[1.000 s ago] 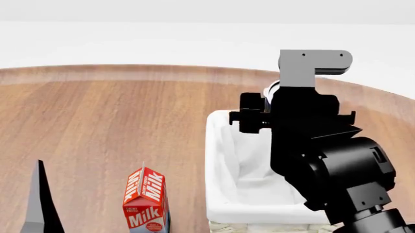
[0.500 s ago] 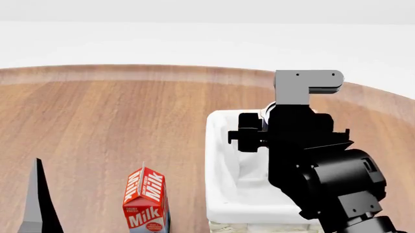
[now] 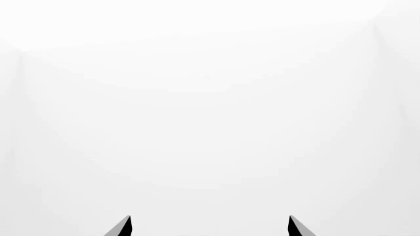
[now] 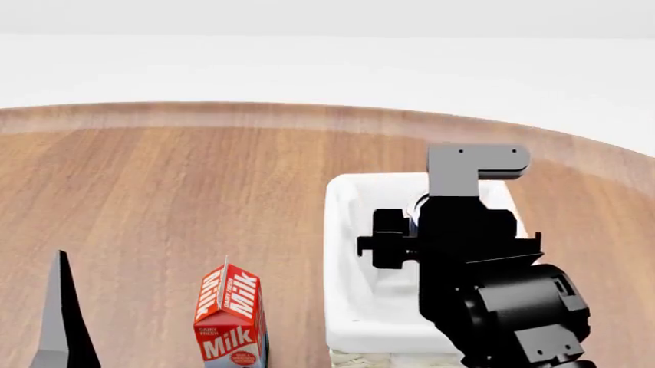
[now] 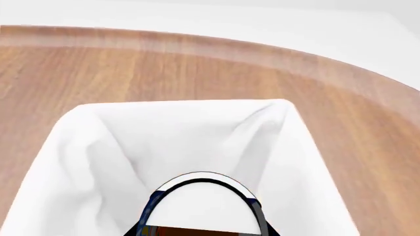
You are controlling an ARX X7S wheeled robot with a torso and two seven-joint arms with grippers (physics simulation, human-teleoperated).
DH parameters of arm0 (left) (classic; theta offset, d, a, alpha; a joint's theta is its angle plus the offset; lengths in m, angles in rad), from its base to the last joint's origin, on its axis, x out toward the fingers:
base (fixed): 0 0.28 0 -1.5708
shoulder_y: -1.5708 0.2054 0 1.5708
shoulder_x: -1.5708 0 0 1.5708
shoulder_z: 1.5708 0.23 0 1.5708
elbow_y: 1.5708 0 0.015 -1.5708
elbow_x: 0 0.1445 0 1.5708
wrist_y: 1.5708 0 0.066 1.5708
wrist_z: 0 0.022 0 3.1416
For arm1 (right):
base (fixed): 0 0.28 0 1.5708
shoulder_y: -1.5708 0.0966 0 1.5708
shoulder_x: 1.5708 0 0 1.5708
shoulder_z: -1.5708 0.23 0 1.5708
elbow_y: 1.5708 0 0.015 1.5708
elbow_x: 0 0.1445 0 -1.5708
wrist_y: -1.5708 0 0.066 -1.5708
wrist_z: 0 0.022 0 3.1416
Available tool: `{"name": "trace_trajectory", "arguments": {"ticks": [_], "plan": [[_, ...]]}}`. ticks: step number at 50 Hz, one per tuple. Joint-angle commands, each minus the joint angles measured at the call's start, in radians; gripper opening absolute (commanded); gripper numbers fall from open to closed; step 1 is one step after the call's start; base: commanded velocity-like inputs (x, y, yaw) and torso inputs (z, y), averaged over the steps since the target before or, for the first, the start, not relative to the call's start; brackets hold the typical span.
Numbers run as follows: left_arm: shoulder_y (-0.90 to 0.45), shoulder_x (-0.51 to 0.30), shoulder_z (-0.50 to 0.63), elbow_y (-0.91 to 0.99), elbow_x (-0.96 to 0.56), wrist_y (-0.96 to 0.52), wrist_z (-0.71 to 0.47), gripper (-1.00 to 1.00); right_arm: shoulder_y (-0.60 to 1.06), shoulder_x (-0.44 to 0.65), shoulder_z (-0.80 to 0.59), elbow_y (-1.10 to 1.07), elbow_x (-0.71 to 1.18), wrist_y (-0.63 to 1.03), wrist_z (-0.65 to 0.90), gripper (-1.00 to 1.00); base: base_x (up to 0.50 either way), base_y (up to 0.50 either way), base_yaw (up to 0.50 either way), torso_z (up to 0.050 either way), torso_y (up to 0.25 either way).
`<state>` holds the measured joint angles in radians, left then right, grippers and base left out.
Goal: Pick up the alphabet soup and the tomato sauce, and put them in the basket.
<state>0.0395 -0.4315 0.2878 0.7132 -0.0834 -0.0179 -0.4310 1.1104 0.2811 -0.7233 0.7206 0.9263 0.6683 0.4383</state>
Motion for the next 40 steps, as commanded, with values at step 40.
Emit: {"name": "trace_trajectory", "arguments": {"ticks": [40], "plan": [[-0.002,-0.009,0.014,-0.002,0.005,0.001,-0.011,1.0,-0.021,-0.019,-0.015,0.053,-0.063,-0.035,-0.044,-1.0,0.0,0.0,0.0,0.0,0.001]]}}
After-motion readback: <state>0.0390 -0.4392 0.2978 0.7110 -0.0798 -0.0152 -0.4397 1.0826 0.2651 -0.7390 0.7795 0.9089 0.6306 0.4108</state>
